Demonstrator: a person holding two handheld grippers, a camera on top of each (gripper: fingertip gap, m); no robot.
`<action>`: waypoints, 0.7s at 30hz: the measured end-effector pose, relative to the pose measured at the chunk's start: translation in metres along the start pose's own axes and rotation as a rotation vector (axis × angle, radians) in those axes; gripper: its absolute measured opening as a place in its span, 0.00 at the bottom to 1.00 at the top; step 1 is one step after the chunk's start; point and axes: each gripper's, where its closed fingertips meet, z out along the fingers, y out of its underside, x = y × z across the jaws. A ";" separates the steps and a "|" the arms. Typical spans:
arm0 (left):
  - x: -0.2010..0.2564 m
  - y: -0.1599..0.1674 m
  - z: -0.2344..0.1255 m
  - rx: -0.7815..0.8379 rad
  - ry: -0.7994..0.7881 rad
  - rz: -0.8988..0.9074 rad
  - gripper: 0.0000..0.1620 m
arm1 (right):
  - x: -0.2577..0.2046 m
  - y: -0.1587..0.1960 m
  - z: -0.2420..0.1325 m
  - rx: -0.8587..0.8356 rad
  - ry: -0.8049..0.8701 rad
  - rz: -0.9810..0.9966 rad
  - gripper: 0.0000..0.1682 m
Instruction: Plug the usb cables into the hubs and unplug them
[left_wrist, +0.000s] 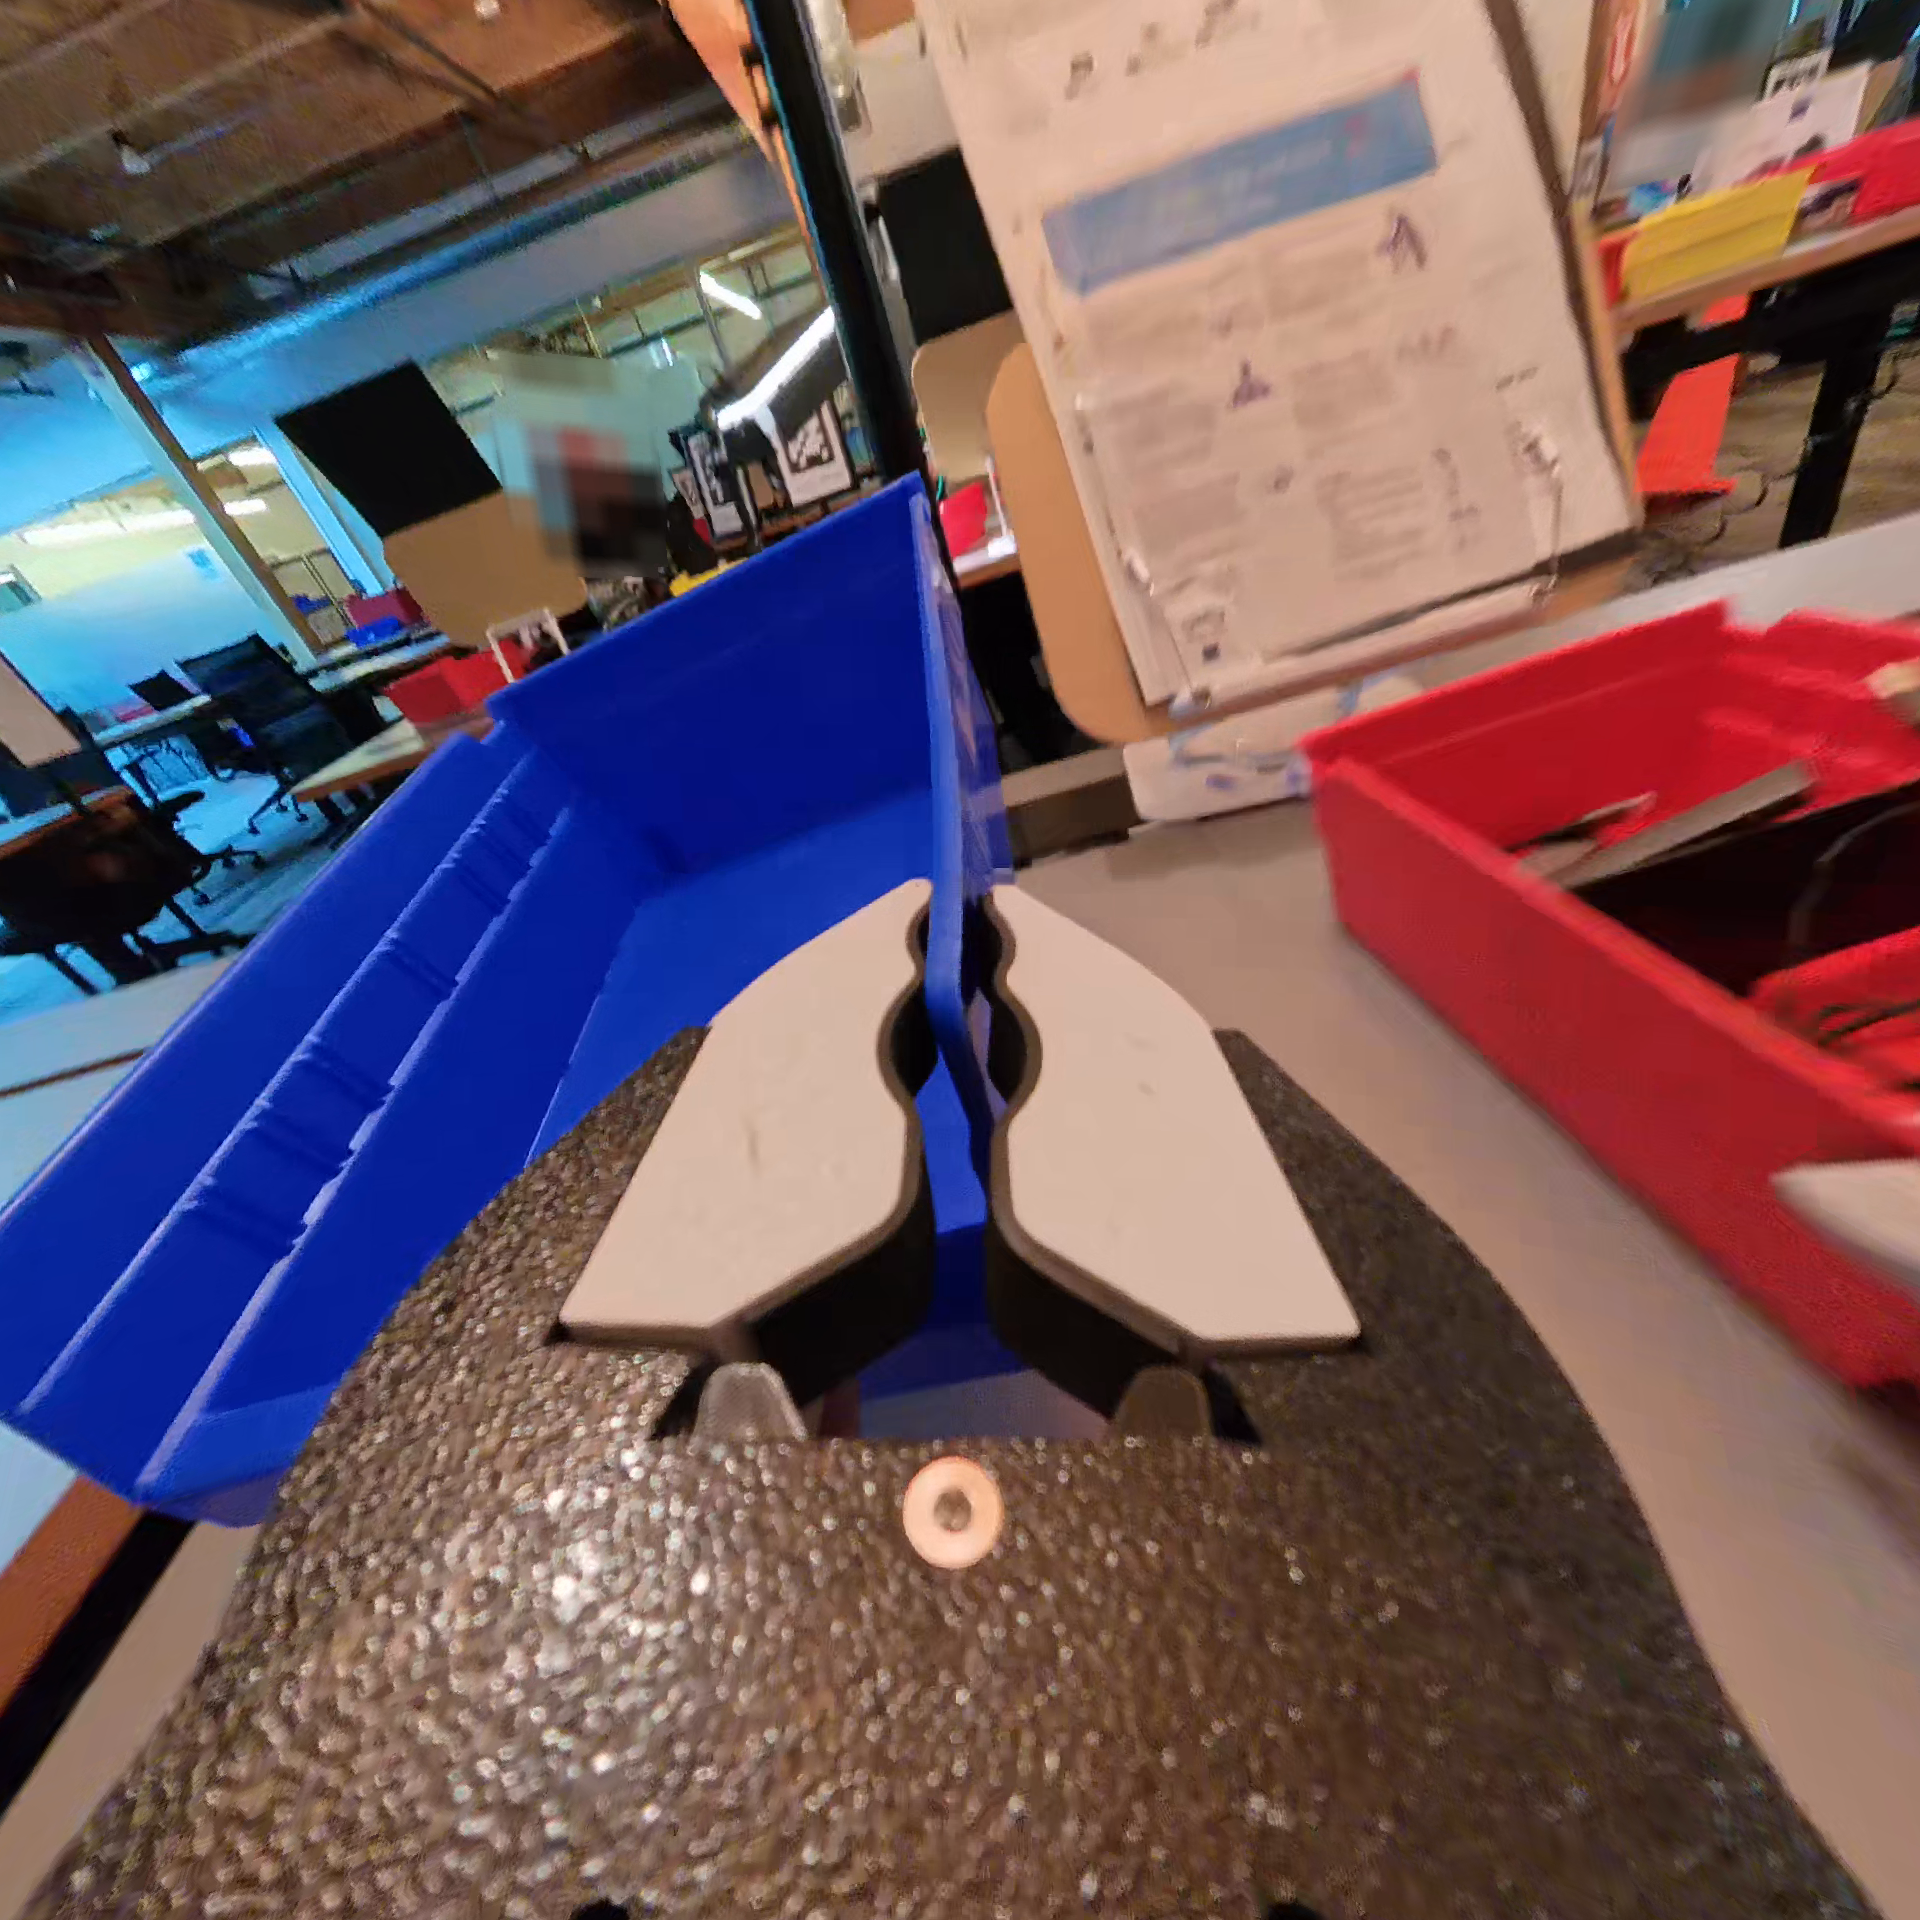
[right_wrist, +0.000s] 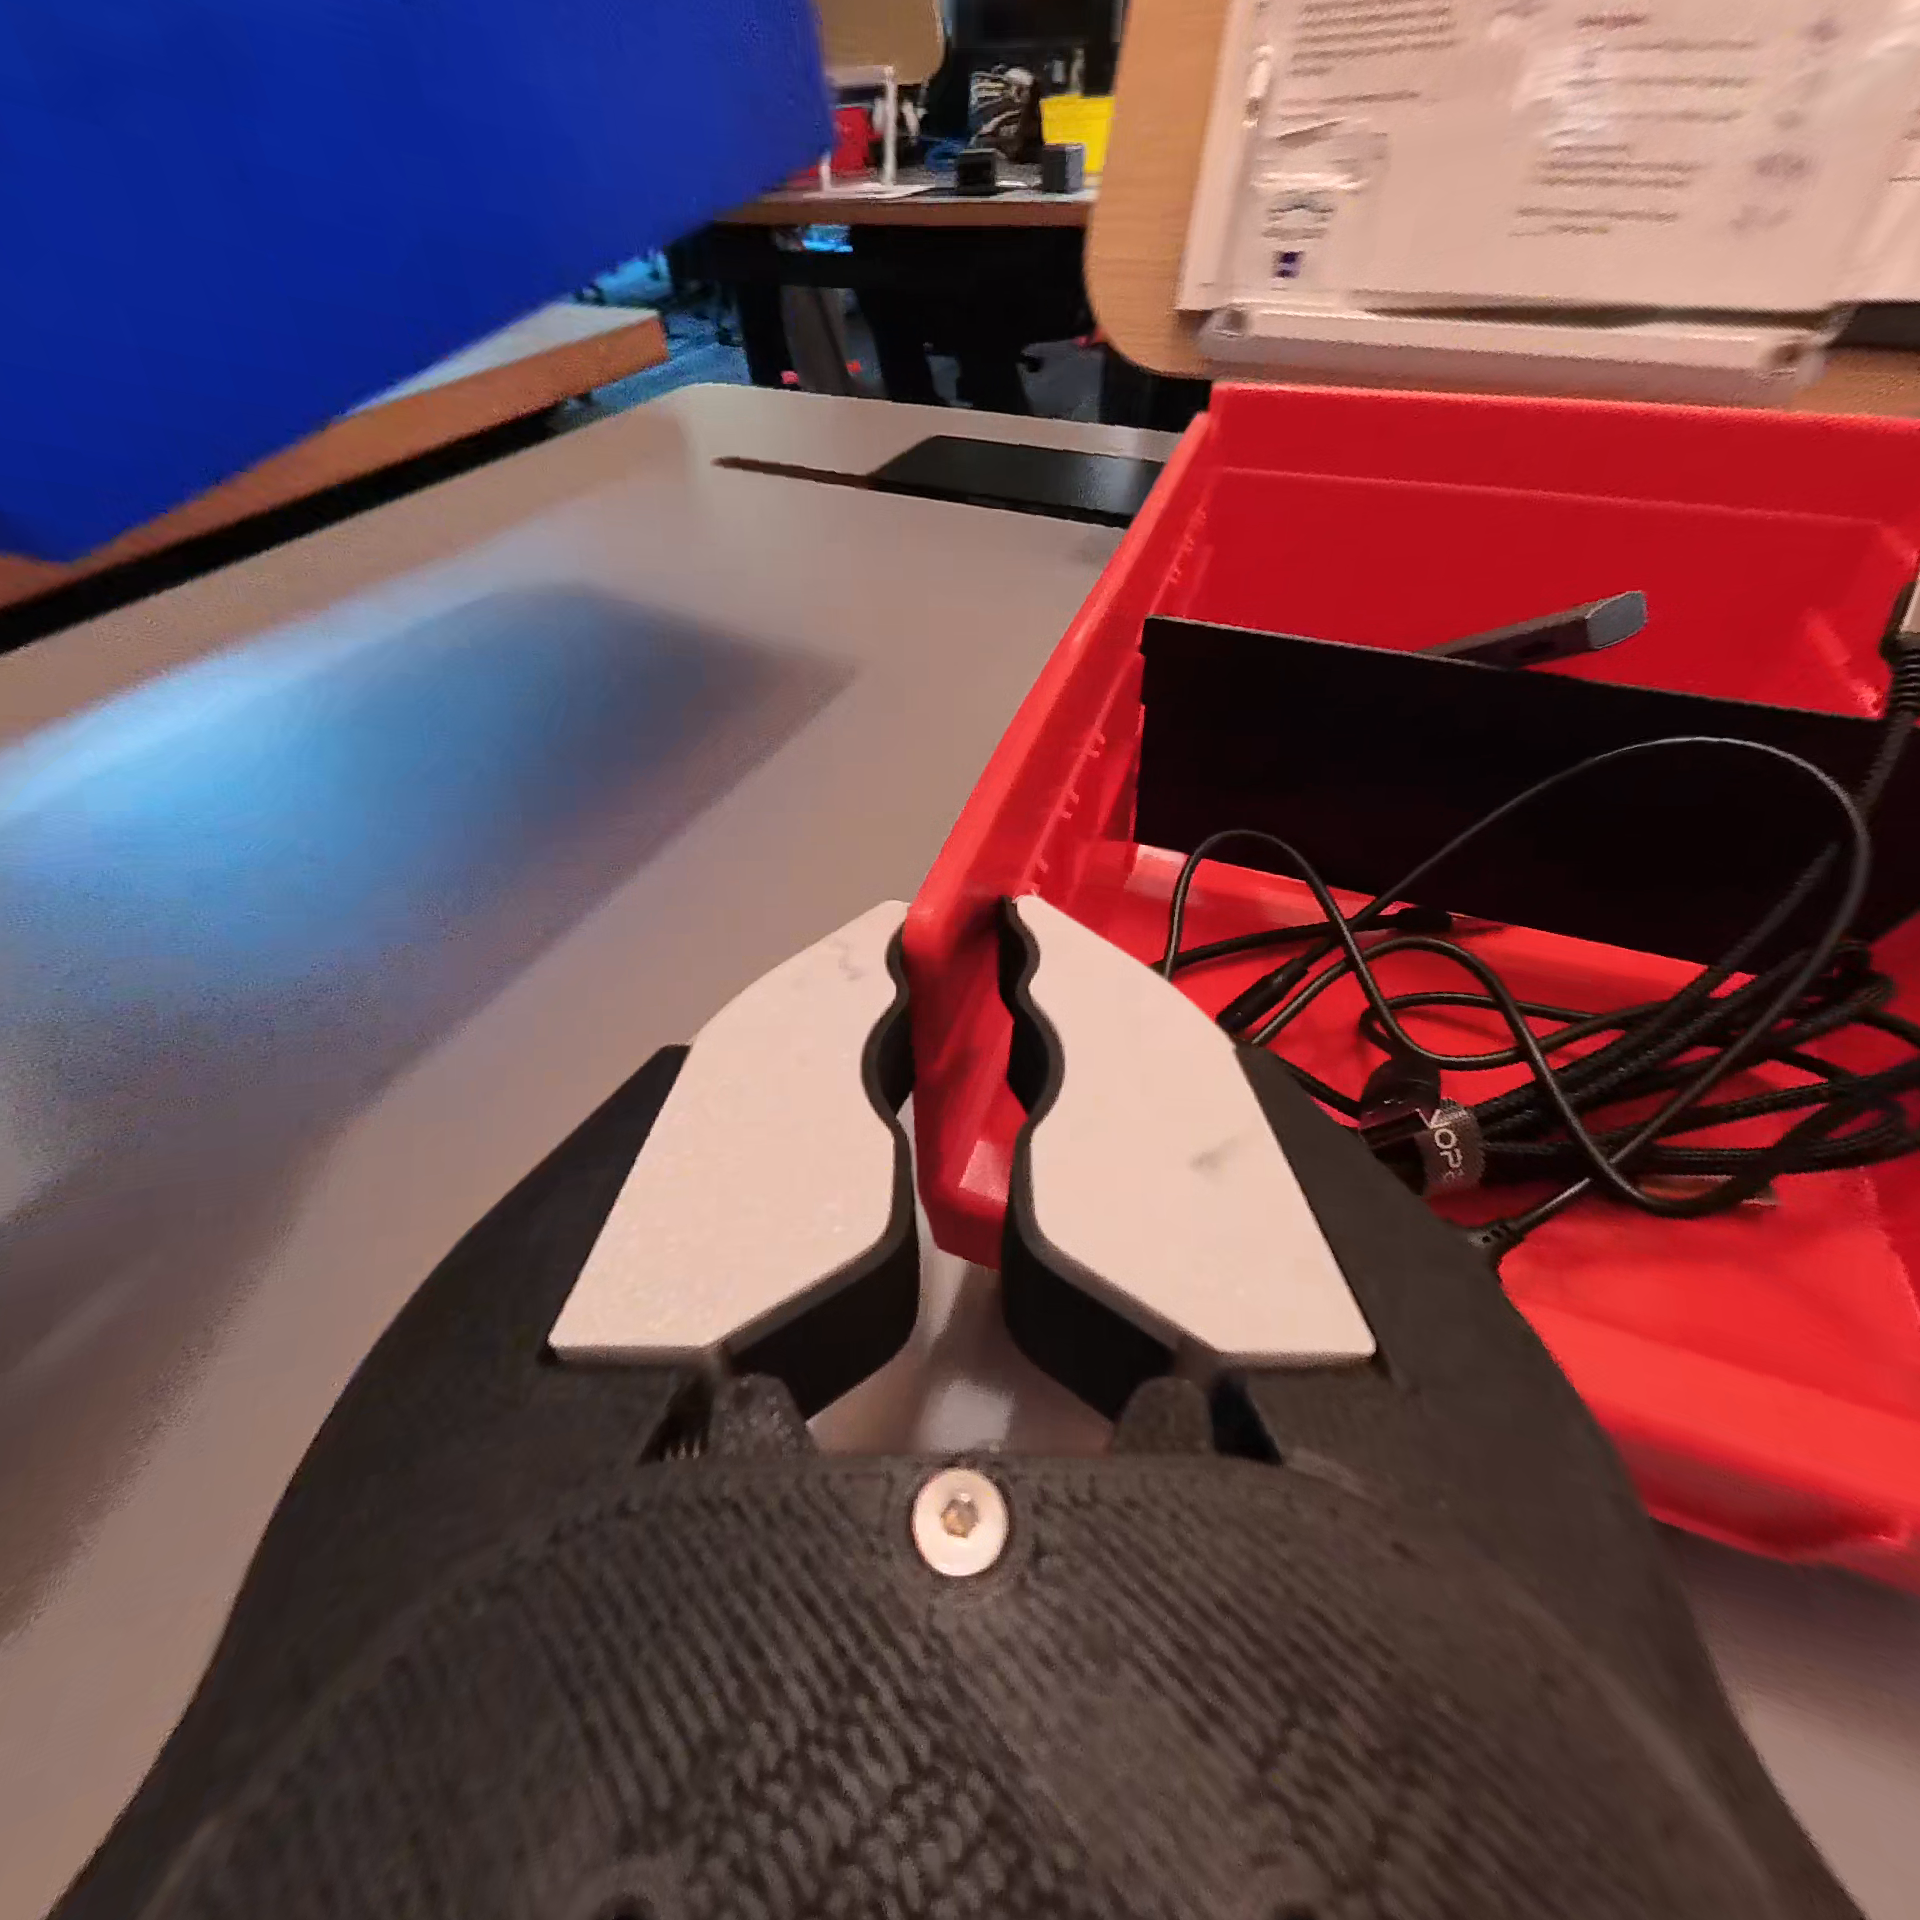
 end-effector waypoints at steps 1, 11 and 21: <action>0.002 -0.014 -0.003 0.018 0.014 -0.001 0.02 | -0.012 -0.002 0.008 0.000 -0.008 0.003 0.08; 0.081 -0.136 -0.023 0.168 0.210 0.025 0.03 | -0.174 -0.024 0.063 -0.056 -0.418 0.138 0.43; 0.201 -0.160 -0.024 0.201 0.461 0.071 0.03 | 0.004 -0.029 -0.087 0.330 -0.269 0.077 0.44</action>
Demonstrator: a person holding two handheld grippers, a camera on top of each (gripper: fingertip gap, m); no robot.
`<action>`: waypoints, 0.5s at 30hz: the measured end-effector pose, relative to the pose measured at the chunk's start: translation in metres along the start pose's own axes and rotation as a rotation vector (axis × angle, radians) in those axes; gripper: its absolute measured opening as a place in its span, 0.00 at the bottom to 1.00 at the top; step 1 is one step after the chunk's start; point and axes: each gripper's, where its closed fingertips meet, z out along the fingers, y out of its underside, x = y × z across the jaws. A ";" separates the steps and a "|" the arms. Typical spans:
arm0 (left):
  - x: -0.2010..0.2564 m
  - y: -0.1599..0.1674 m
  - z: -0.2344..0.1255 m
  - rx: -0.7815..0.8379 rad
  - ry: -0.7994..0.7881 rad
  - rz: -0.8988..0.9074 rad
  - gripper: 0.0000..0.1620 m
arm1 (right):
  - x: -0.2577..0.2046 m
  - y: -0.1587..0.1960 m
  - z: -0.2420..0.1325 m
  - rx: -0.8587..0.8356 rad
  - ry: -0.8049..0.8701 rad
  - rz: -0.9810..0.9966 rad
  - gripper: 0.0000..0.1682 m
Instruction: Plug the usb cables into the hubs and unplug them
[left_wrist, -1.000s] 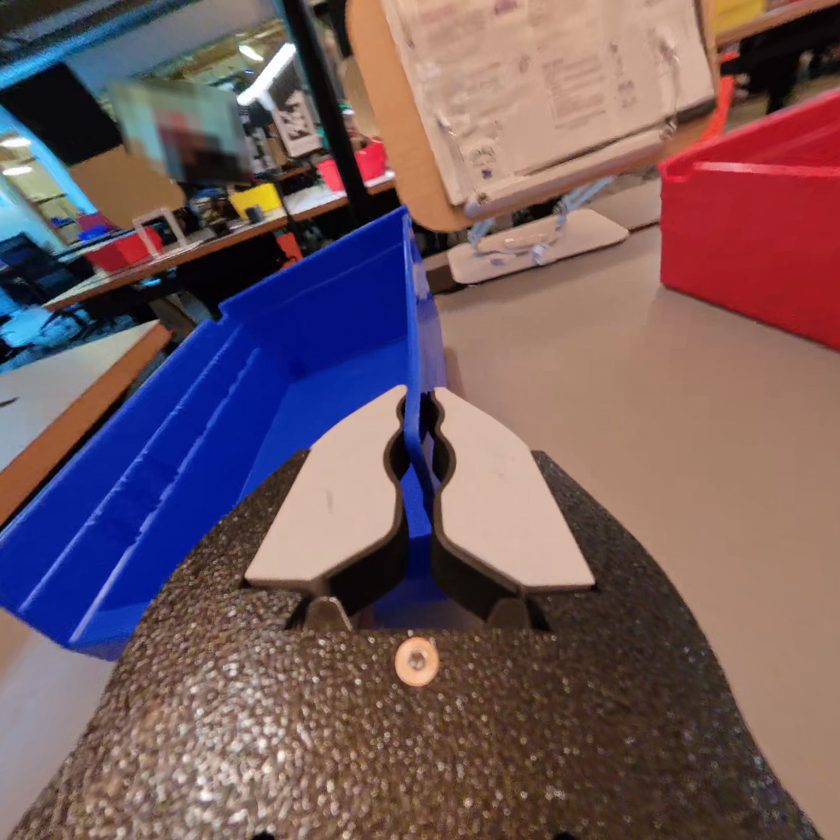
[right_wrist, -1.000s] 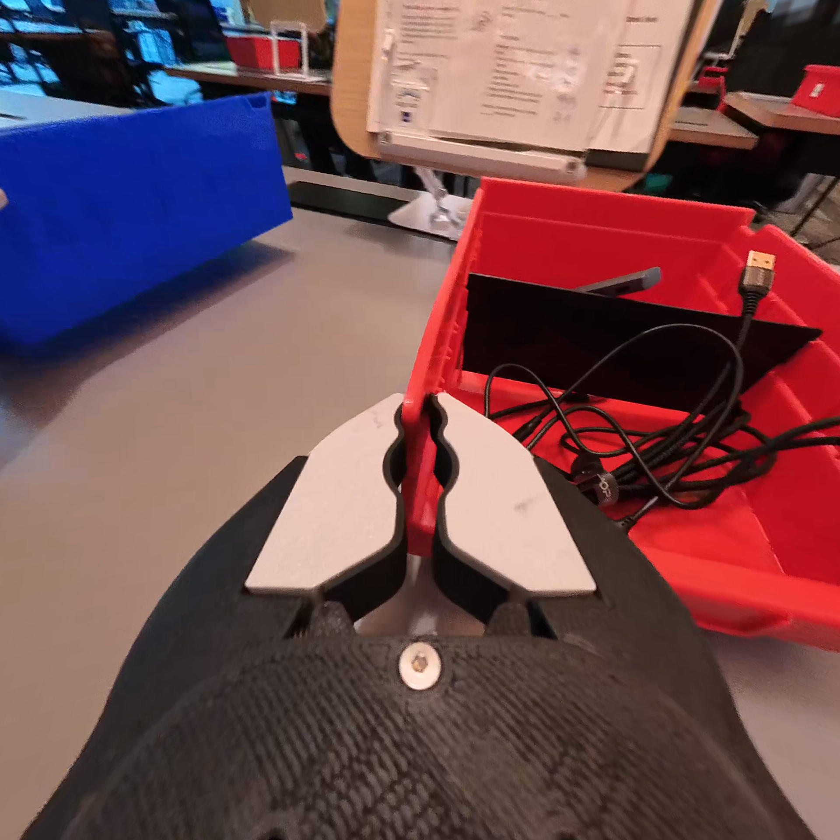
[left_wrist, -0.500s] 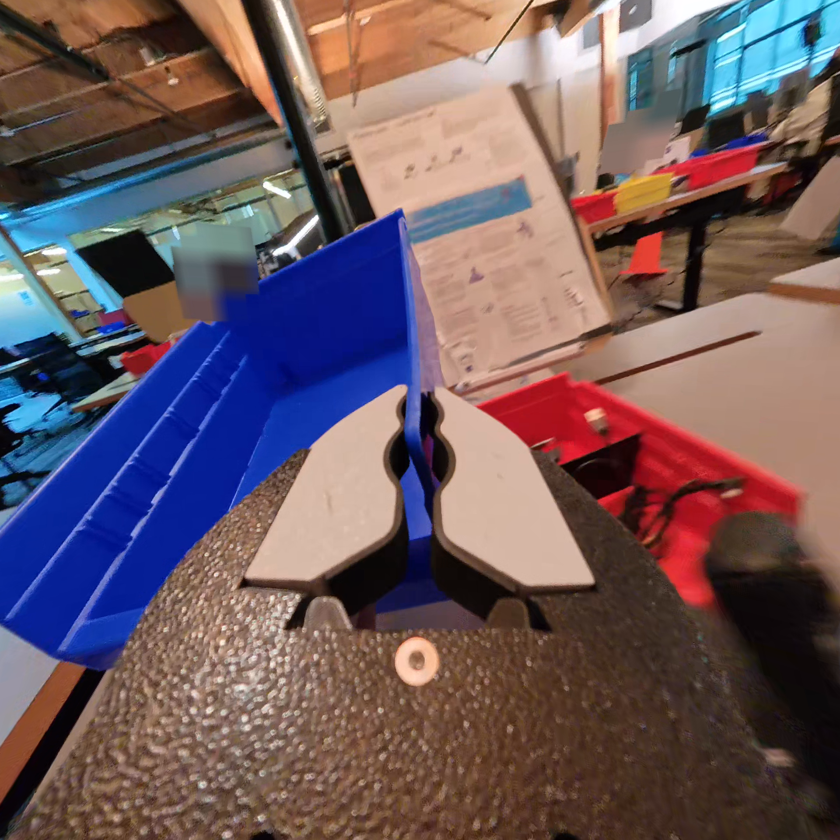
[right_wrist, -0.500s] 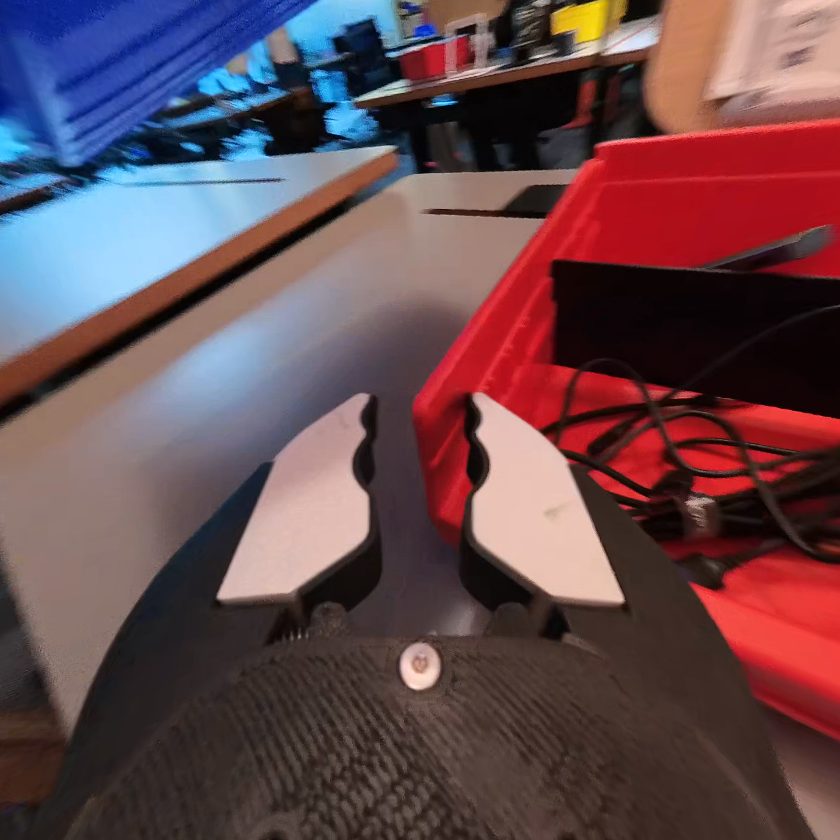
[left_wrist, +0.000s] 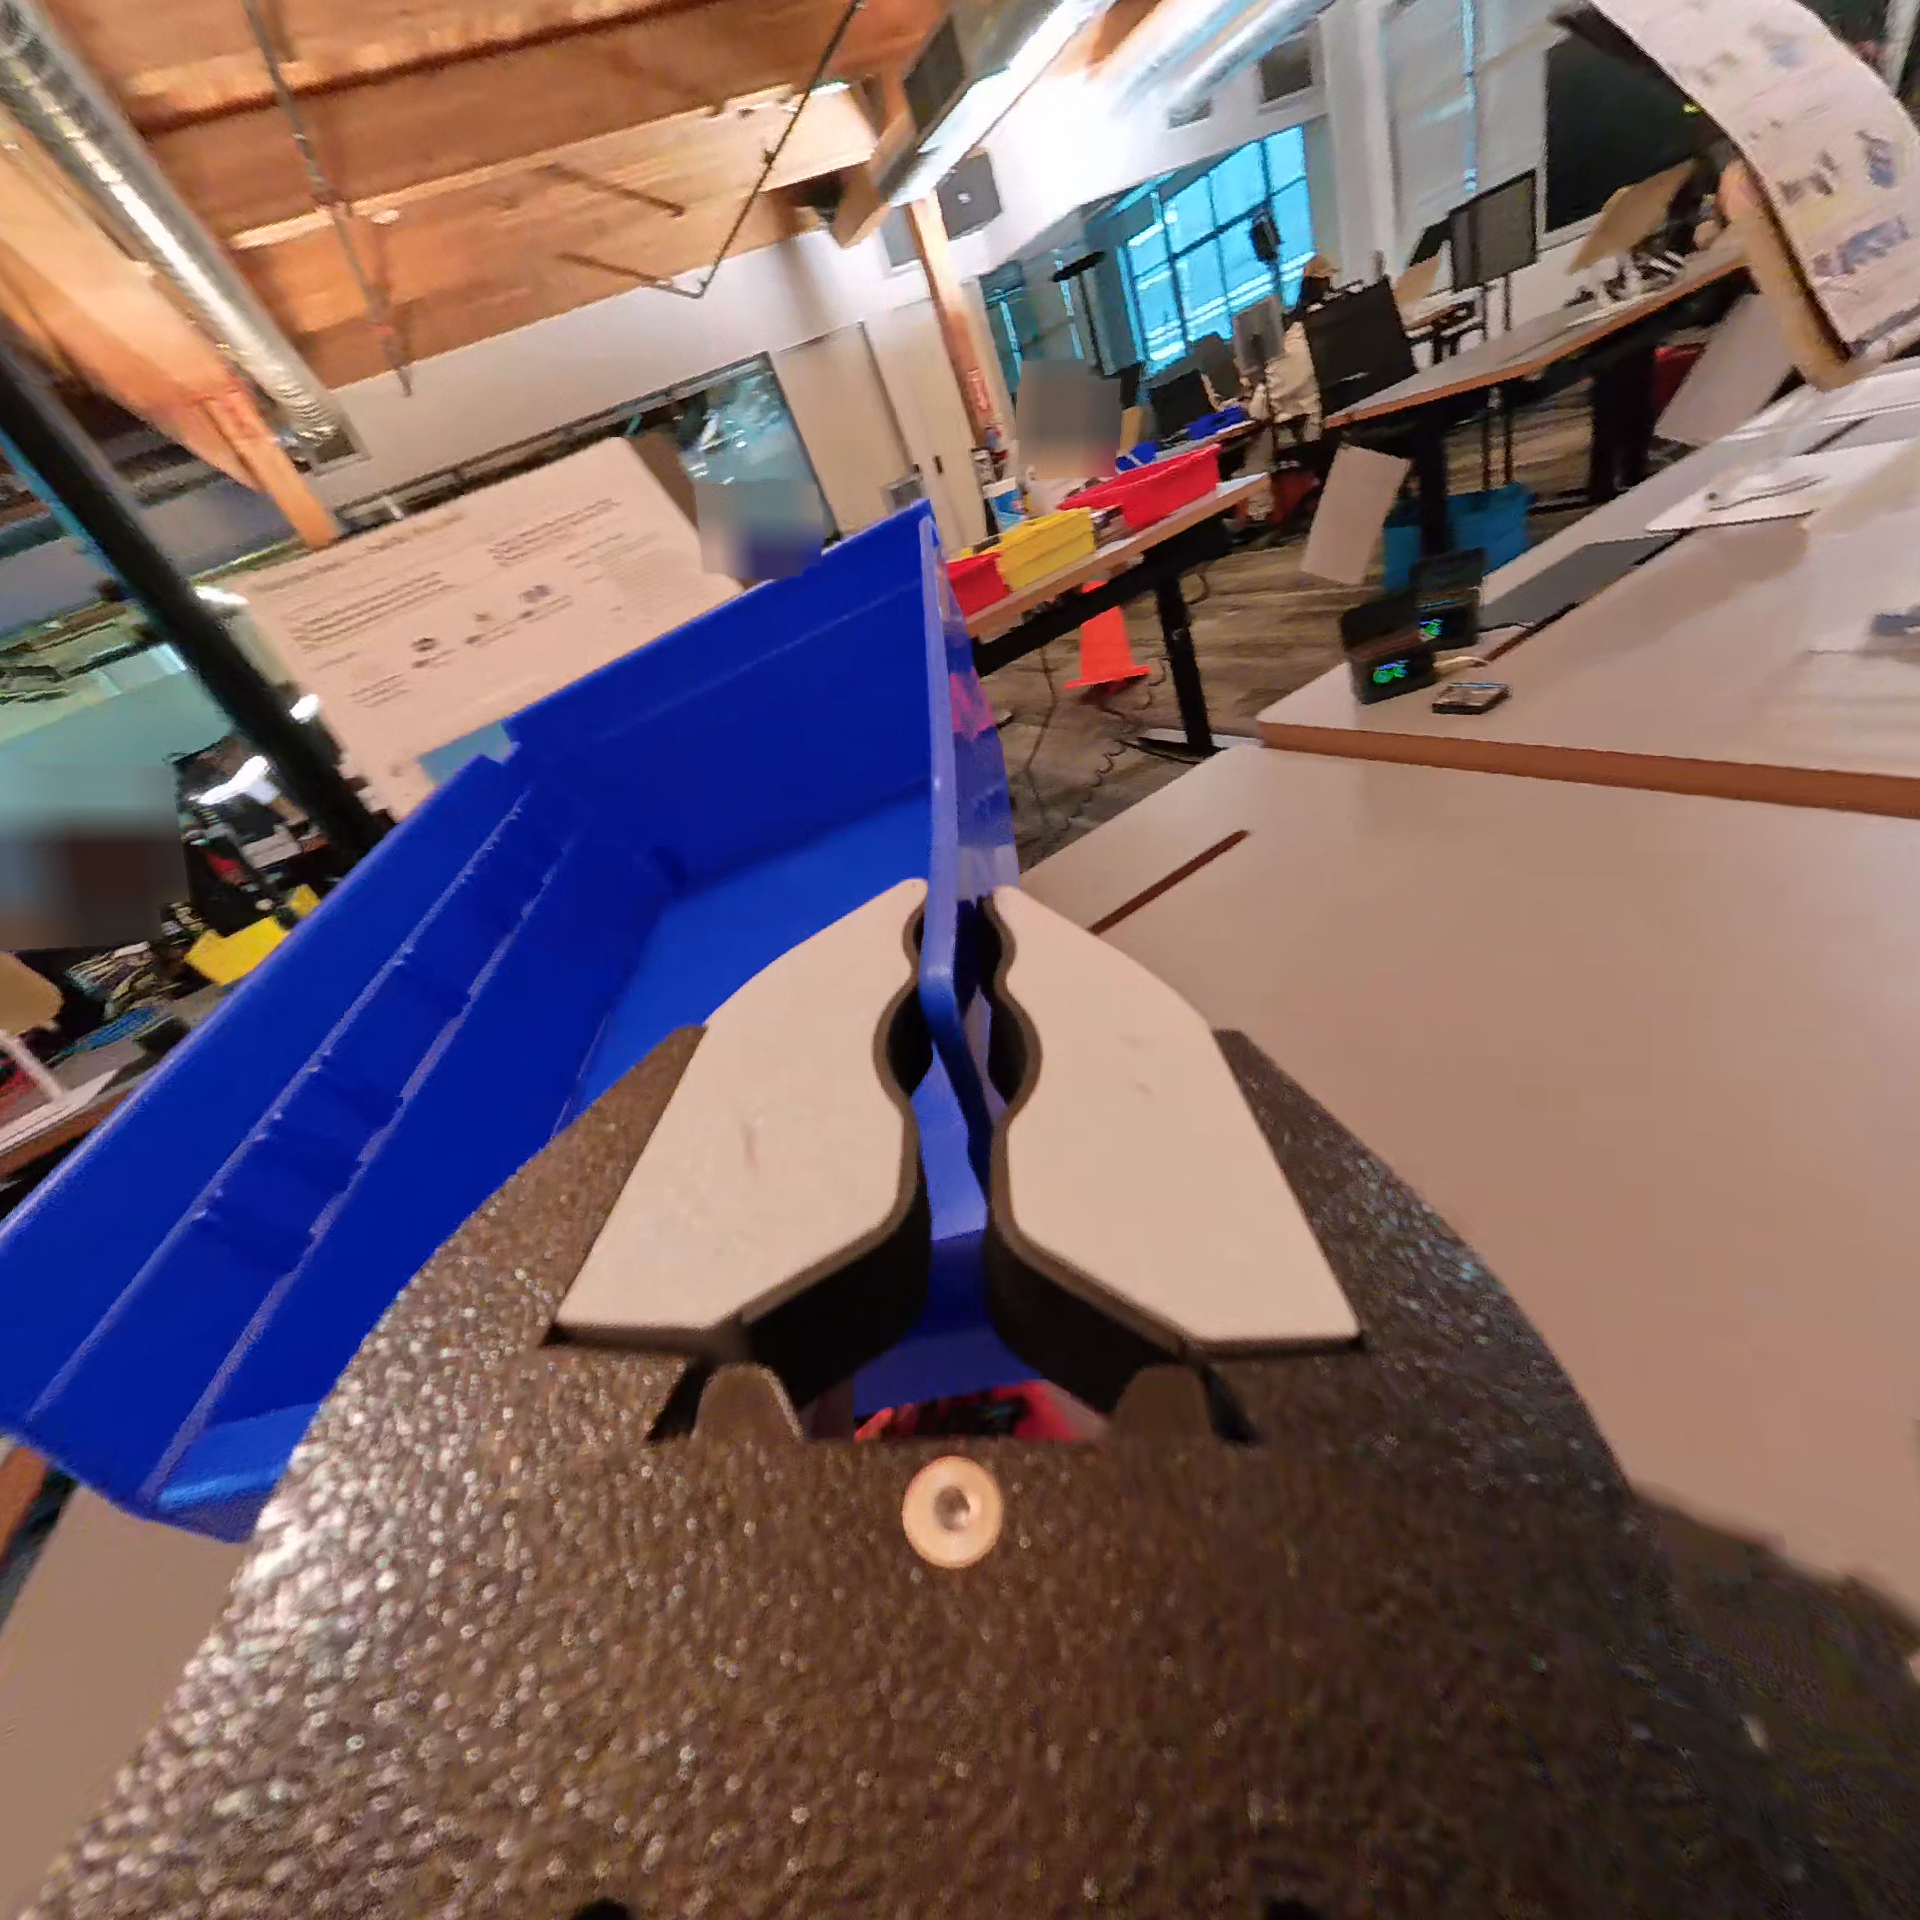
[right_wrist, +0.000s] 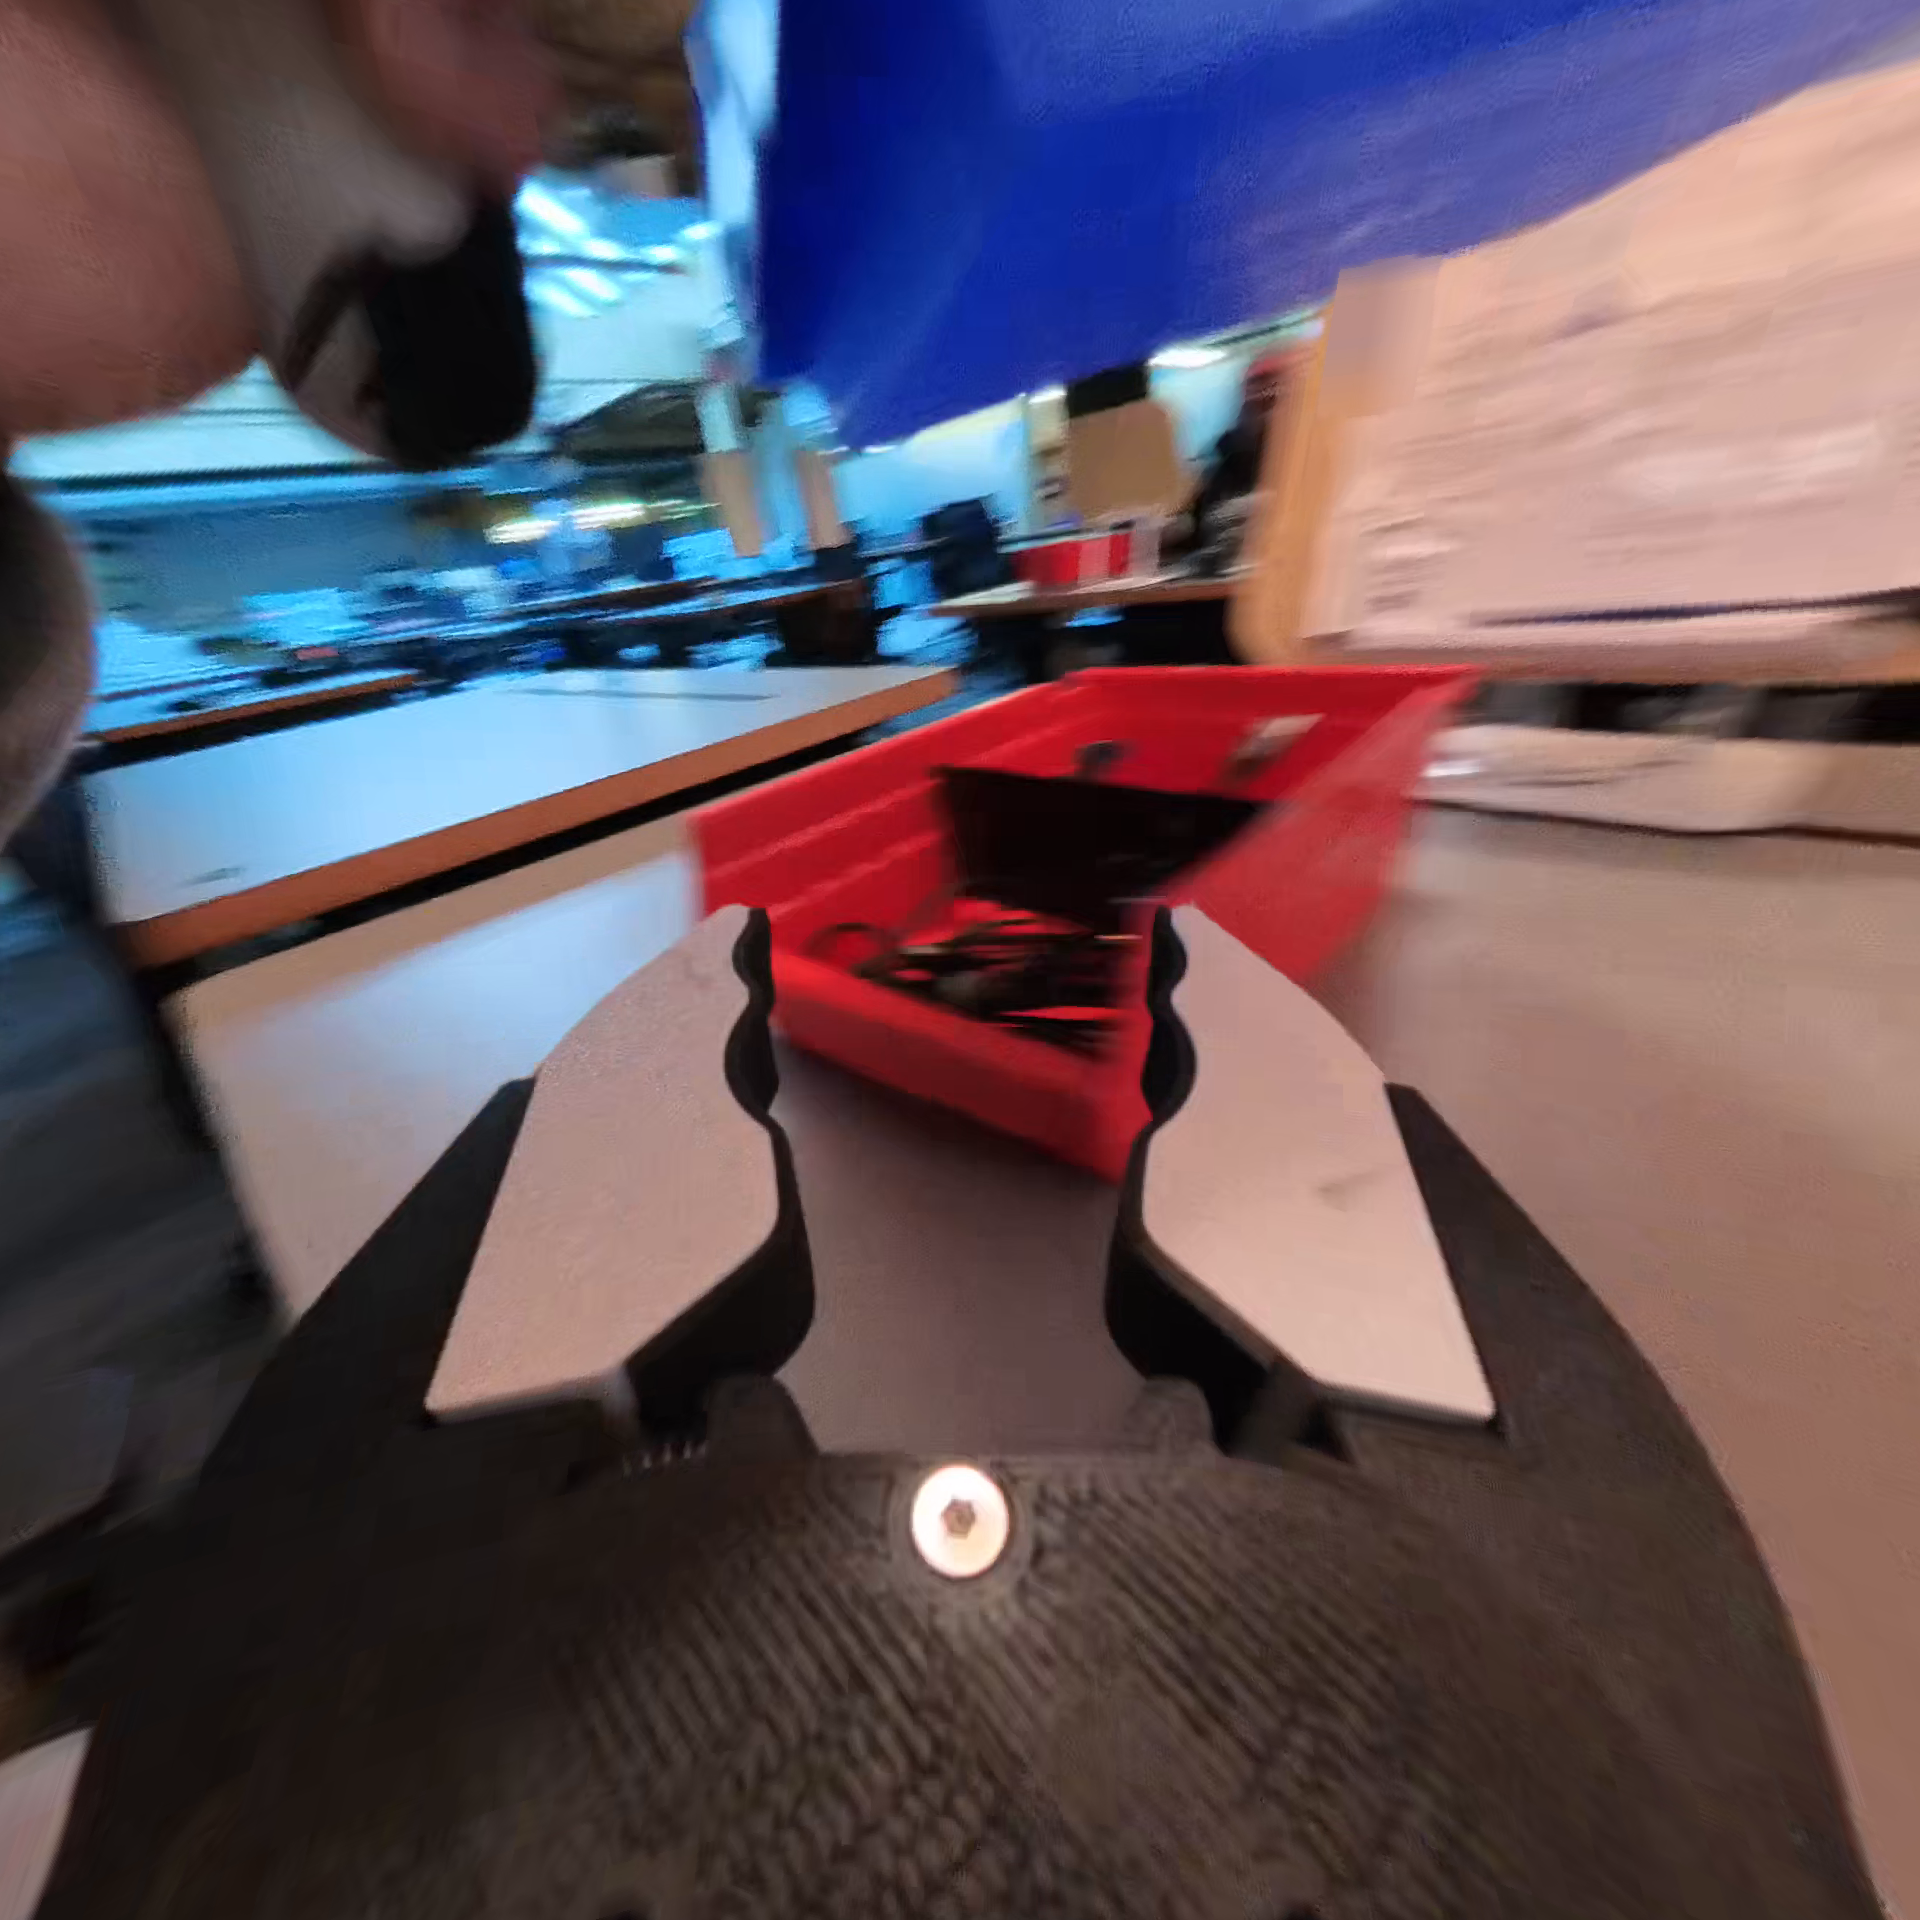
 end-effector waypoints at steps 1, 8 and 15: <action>0.017 0.003 0.010 0.001 0.019 -0.001 0.03 | 0.032 -0.011 -0.019 0.019 0.092 -0.029 0.46; 0.141 0.048 0.078 -0.035 0.129 -0.076 0.04 | 0.217 -0.102 -0.175 0.156 0.695 -0.124 0.48; 0.214 0.108 0.143 -0.124 0.093 -0.077 0.04 | 0.272 -0.110 -0.240 0.113 0.830 -0.148 0.44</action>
